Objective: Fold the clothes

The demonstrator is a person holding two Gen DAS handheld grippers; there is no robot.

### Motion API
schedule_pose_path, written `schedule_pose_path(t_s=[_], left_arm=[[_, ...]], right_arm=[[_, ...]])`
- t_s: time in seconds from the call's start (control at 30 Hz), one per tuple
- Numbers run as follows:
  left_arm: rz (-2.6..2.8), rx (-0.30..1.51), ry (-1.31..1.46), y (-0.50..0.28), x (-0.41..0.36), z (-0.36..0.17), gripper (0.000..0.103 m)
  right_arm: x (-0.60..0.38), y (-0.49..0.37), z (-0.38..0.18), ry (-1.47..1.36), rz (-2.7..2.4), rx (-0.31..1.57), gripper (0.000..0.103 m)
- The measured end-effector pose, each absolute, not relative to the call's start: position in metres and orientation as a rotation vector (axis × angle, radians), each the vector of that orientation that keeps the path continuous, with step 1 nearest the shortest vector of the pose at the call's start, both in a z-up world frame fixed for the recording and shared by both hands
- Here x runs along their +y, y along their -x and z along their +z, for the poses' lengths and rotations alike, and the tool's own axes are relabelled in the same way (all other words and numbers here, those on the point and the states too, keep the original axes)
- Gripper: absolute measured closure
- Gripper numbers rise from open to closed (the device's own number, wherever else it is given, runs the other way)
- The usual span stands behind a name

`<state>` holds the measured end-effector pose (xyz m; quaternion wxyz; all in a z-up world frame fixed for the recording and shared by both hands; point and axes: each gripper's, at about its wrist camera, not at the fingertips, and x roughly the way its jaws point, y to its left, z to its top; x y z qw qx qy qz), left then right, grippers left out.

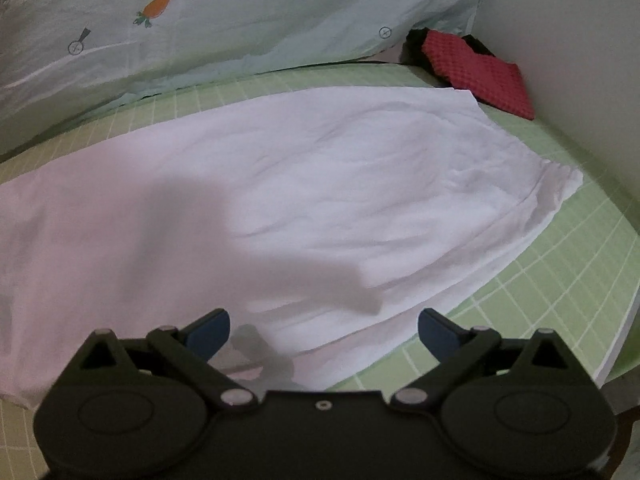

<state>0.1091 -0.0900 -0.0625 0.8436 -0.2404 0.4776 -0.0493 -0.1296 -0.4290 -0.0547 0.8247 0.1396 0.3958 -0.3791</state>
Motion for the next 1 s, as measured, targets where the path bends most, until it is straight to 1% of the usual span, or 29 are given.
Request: schedule_pose_path(t_s=[0.03,0.07,0.13,0.17,0.27,0.47,0.63,0.73,0.8,0.87,0.97,1.0], left_arm=[[-0.078,1.026,0.506,-0.112,-0.088,-0.062,0.035],[-0.066,1.031,0.501,-0.113,-0.087,-0.061,0.050],[-0.076,1.011,0.491,-0.112,-0.085,-0.055,0.064],[-0.100,0.986,0.475,-0.109,-0.085,-0.049,0.073],[-0.159,0.907,0.382,-0.098,-0.099,-0.022,0.079],[-0.272,0.721,0.194,-0.065,-0.174,0.040,0.082],[-0.400,0.679,0.118,-0.031,-0.268,0.057,0.083],[-0.471,0.712,0.066,-0.009,-0.328,0.043,0.082],[-0.499,0.747,0.034,0.005,-0.370,0.028,0.080],[-0.483,0.811,-0.009,0.014,-0.406,0.003,0.065],[-0.514,0.936,-0.035,0.026,-0.446,-0.027,0.063],[-0.533,0.941,-0.023,0.031,-0.451,-0.027,0.061]], right_arm=[[-0.430,0.130,-0.055,-0.298,-0.806,0.839,0.001],[-0.432,0.130,-0.055,-0.301,-0.806,0.837,0.001],[-0.440,0.130,-0.056,-0.316,-0.812,0.829,0.001],[-0.444,0.131,-0.055,-0.325,-0.816,0.822,0.001],[-0.456,0.134,-0.051,-0.321,-0.816,0.805,0.001],[-0.486,0.157,-0.040,-0.262,-0.787,0.780,0.001],[-0.533,0.192,-0.032,-0.247,-0.797,0.762,0.001],[-0.569,0.214,-0.031,-0.257,-0.816,0.757,0.001],[-0.592,0.227,-0.030,-0.267,-0.834,0.756,0.001],[-0.614,0.239,-0.029,-0.265,-0.848,0.756,0.001],[-0.643,0.251,-0.029,-0.269,-0.868,0.756,0.001],[-0.652,0.254,-0.029,-0.271,-0.873,0.755,0.001]])
